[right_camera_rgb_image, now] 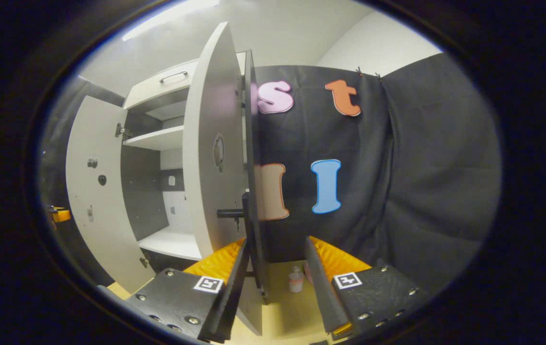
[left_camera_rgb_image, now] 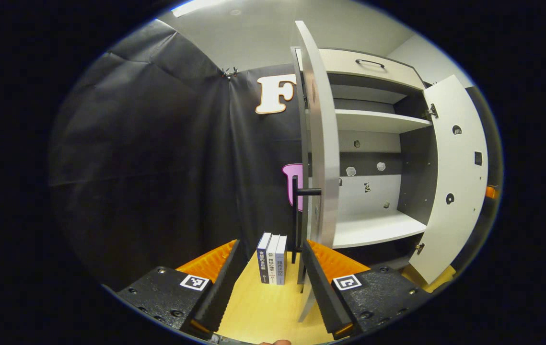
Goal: Open the right door of the double-door shoe cabinet with the right hand, and open the left door with the left hand.
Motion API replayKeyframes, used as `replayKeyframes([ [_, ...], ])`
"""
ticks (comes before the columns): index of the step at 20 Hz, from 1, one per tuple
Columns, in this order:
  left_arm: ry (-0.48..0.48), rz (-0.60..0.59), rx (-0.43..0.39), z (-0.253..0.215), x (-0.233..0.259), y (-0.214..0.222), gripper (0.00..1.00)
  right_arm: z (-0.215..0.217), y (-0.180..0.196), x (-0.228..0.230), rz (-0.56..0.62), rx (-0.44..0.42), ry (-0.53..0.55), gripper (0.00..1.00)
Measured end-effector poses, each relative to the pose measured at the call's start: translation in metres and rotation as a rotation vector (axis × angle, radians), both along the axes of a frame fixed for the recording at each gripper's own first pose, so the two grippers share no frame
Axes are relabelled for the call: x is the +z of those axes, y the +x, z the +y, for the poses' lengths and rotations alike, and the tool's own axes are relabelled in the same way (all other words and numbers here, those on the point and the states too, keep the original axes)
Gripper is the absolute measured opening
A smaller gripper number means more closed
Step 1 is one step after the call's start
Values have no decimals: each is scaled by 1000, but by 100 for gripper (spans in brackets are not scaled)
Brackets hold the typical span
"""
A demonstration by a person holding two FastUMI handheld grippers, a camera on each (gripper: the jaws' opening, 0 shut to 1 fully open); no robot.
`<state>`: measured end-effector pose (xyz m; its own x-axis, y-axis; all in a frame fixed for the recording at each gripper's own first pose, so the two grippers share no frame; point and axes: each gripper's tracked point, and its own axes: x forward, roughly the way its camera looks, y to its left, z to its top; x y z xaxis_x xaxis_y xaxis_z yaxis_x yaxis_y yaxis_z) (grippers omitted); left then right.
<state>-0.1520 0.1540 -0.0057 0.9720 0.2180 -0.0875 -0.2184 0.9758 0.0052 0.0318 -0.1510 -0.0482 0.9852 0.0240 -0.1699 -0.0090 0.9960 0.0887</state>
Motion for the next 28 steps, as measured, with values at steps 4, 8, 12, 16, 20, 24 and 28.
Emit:
replayKeyframes([
  [4,-50,-40,-19,-45,22,-9,78,12,-29,37,-42,-33,-8,69],
  [8,-50,-82,-86,-104,44,6,82,66,-49,67,-74,11,66,69],
  [12,-36,-95,-191,-165,56,37,76,132,-42,86,-132,109,60,69],
  [16,-27,-93,-258,-200,57,57,76,186,-31,78,-119,211,54,69],
  [20,-24,-92,-300,-217,54,63,76,208,-30,72,-108,240,49,69],
  [24,-37,-92,-347,-221,54,69,76,208,-28,68,-104,212,41,69],
  [28,-30,-94,-406,-223,56,77,76,213,-25,62,-102,184,45,61],
])
